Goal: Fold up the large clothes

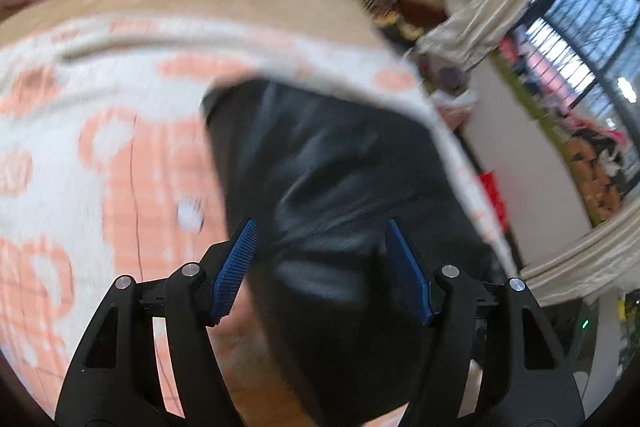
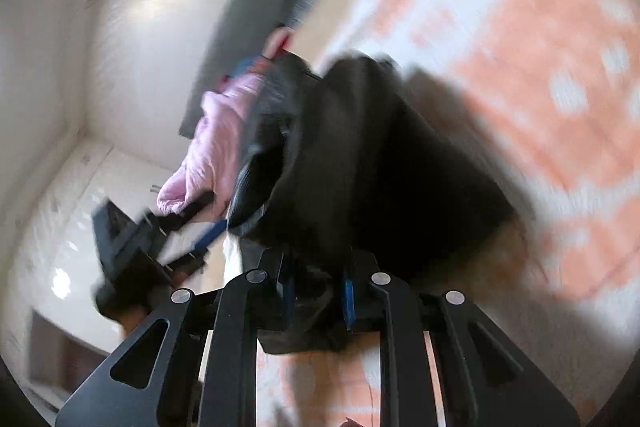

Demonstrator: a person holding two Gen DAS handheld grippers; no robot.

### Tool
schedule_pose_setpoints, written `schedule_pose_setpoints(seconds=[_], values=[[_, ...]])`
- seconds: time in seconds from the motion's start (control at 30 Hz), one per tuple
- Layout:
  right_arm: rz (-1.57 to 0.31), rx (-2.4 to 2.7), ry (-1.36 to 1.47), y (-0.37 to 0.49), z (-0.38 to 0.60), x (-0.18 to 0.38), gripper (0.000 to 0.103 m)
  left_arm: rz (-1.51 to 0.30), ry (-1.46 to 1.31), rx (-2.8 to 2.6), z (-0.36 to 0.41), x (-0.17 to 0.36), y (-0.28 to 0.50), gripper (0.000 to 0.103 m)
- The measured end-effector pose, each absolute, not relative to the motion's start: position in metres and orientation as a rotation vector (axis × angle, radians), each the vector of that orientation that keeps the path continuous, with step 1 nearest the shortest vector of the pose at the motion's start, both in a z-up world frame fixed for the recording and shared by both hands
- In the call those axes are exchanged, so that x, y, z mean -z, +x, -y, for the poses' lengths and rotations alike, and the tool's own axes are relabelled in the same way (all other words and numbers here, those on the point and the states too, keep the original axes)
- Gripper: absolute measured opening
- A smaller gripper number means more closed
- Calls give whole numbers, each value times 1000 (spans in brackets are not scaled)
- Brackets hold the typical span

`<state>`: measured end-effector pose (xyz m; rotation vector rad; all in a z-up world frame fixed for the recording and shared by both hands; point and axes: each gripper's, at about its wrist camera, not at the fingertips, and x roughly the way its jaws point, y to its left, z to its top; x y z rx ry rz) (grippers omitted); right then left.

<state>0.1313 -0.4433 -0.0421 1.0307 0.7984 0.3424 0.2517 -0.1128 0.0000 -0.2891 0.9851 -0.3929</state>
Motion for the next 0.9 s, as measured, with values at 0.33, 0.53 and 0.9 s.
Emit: schedule_pose_setpoints(seconds=[0.33, 0.53, 0.9], values=[[-916, -292, 1021, 127, 450, 34, 81, -997, -235, 380, 120, 32, 245, 64], [-856, -255, 707, 176, 447, -30, 96, -980, -206, 387, 119, 30, 235, 64], [-941, -431, 584, 256, 407, -42, 18, -964, -161, 374, 107, 21, 228, 67]])
